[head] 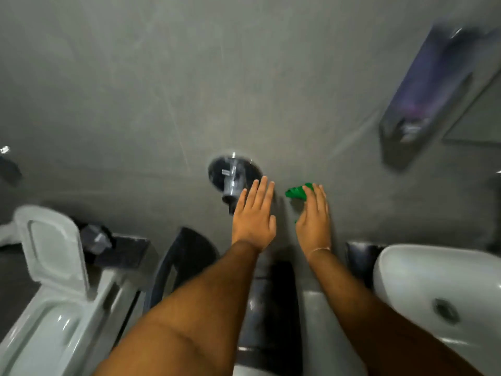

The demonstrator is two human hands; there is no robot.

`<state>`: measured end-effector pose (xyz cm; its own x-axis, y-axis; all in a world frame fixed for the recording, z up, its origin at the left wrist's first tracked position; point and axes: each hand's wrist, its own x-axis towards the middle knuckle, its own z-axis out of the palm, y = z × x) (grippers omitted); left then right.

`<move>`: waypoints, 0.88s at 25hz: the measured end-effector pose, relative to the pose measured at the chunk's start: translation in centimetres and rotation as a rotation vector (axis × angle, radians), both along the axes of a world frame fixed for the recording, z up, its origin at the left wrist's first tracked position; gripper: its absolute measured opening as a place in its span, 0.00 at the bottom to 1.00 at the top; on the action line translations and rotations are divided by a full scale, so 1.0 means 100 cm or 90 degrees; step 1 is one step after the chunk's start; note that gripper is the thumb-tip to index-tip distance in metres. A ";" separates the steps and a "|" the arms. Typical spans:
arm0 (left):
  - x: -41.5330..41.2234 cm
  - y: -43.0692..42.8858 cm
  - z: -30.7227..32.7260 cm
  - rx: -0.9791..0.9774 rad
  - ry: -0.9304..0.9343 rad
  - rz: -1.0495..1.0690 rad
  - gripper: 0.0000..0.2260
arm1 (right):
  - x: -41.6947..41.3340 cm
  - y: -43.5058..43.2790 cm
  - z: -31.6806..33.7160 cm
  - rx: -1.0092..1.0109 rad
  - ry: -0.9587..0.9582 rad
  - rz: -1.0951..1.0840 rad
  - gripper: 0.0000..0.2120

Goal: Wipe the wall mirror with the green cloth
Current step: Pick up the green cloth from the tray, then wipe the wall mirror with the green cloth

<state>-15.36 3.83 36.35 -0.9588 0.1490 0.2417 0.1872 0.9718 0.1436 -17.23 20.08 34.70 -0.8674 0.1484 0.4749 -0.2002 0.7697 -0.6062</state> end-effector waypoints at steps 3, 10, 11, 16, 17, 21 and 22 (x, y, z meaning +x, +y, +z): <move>-0.021 0.014 0.087 0.018 0.136 -0.045 0.42 | -0.012 0.002 0.102 -0.110 0.164 -0.056 0.20; -0.039 0.055 0.222 0.025 0.403 -0.158 0.42 | 0.000 0.045 0.307 -0.245 0.478 -0.077 0.16; -0.043 0.065 0.240 0.029 0.427 -0.164 0.42 | 0.003 0.057 0.329 -0.256 0.521 -0.081 0.16; -0.072 0.133 0.313 0.026 0.494 -0.200 0.40 | 0.007 0.135 0.377 -0.344 0.607 -0.141 0.17; -0.078 0.150 0.322 0.029 0.485 -0.192 0.39 | 0.007 0.149 0.374 -0.365 0.610 -0.145 0.17; -0.107 0.221 0.349 0.002 0.458 -0.189 0.34 | -0.012 0.206 0.339 -0.410 0.609 -0.172 0.17; -0.114 0.234 0.357 0.005 0.467 -0.196 0.34 | -0.018 0.217 0.328 -0.425 0.601 -0.179 0.18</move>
